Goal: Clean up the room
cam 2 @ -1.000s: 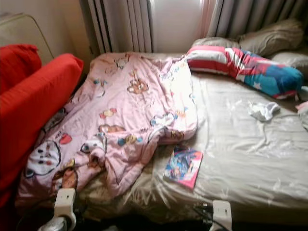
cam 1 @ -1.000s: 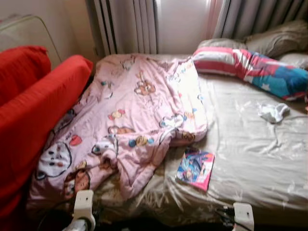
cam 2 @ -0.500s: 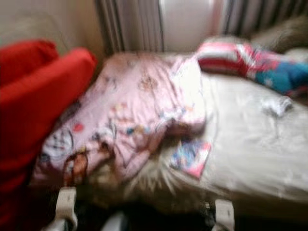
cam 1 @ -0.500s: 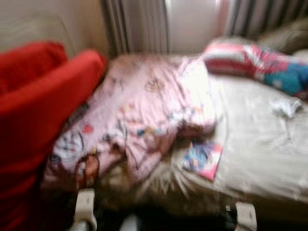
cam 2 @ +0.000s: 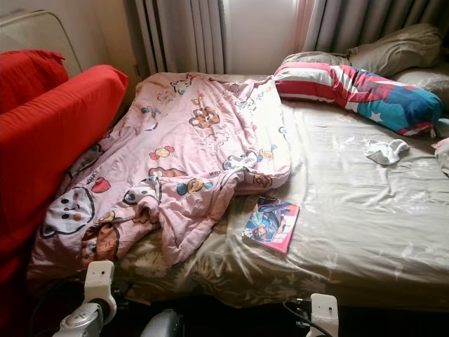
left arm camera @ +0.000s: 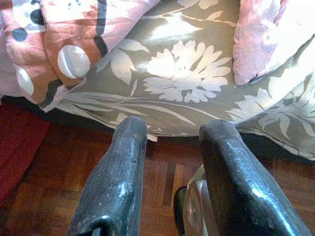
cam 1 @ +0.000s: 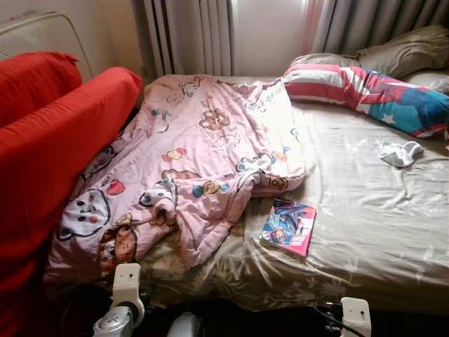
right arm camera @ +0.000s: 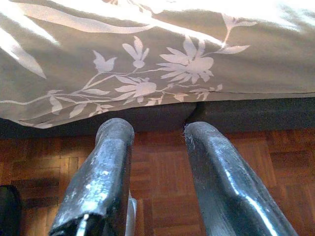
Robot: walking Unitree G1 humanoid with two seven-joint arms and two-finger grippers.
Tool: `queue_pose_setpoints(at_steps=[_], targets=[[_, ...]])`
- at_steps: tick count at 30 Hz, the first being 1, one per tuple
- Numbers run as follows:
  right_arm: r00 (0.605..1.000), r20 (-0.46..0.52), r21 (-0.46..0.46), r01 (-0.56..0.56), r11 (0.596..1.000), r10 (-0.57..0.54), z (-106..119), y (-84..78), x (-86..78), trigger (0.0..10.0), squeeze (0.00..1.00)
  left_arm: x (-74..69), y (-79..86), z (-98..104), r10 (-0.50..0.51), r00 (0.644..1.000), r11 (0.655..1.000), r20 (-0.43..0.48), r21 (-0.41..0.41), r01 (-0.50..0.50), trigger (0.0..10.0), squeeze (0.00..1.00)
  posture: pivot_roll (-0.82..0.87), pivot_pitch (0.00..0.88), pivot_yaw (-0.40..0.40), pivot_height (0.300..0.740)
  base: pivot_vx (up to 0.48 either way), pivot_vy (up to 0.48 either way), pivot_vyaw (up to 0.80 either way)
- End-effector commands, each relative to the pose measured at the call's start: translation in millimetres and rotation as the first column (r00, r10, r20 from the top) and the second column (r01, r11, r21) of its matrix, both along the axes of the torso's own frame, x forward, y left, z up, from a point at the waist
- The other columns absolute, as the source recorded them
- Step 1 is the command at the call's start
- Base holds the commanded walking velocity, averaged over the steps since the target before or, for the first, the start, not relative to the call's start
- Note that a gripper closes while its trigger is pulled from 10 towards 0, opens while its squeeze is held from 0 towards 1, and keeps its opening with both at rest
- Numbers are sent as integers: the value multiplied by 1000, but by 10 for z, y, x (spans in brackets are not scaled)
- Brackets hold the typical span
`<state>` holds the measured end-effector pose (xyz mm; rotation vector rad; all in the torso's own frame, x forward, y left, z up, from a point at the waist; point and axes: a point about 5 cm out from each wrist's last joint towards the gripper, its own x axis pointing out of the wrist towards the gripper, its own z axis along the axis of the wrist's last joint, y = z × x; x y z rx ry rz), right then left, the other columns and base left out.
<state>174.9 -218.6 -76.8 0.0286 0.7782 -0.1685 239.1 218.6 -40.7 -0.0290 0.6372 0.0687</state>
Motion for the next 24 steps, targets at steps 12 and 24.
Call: queue_pose_setpoints(at_steps=[12, 24], targets=[[1000, -2, -2, -5, 1000, 5, -3, 2, -6, 10000, 0, -24, 11, -12, -2, 1000, 1000, -3, -1, 2, 10000, 0, 0, 0, 19, 626, 0, 0, 0], [1000, 3, 0, -4, 1000, 4, 0, 1, -5, 10000, 0, -13, 3, -5, -5, 1000, 1000, 3, -2, 5, 10000, 0, 1, 0, 18, 626, 0, 0, 0]])
